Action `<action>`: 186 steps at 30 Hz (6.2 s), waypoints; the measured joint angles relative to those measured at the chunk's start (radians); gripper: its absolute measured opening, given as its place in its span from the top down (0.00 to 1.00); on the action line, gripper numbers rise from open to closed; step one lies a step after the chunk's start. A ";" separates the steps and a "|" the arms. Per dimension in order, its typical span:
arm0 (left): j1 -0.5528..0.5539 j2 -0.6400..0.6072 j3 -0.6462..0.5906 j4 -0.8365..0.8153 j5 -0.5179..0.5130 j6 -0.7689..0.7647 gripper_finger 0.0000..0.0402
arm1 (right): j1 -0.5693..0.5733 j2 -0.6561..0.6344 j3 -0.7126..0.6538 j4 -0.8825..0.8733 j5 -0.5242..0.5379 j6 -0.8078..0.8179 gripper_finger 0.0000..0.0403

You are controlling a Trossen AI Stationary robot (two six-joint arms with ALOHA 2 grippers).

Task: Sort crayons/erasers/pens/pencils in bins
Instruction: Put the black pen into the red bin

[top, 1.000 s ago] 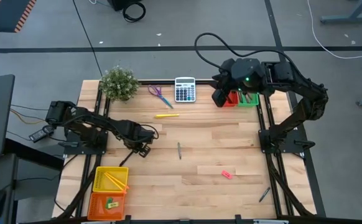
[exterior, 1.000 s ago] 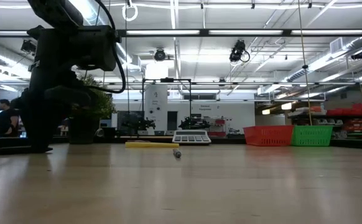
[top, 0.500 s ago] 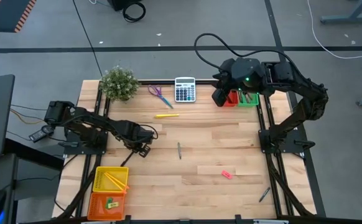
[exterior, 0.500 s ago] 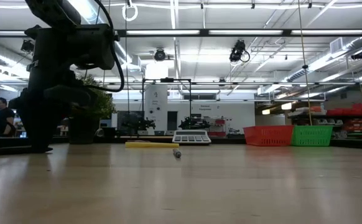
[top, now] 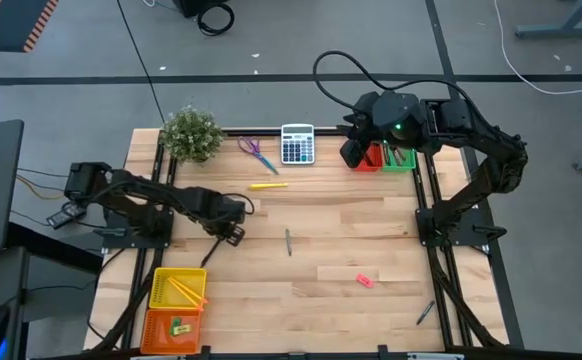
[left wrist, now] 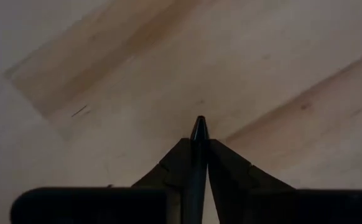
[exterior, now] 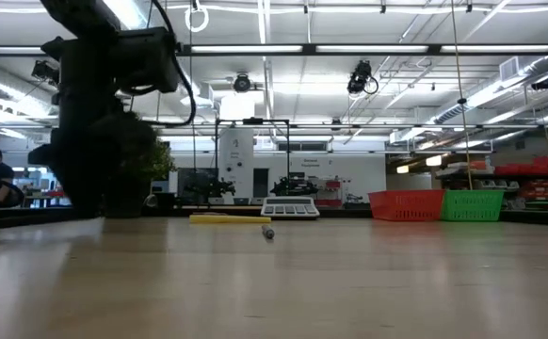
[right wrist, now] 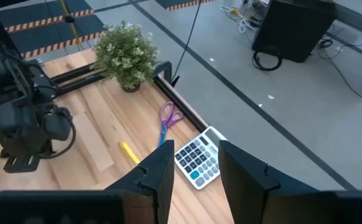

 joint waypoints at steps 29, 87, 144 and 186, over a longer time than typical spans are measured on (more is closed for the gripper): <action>0.198 -0.392 0.005 0.759 -0.068 0.023 0.87 | -0.038 0.002 -0.337 0.360 -0.681 0.348 0.67; 0.240 -0.402 0.004 1.242 -0.124 -0.112 0.88 | -0.012 0.113 -0.386 0.676 -0.701 0.375 0.64; 0.239 -0.402 0.004 1.228 -0.120 -0.123 0.89 | -0.012 0.162 -0.386 0.743 -0.726 0.392 0.70; 0.240 -0.403 0.005 1.228 -0.127 -0.124 0.84 | -0.012 0.162 -0.386 0.735 -0.686 0.375 0.79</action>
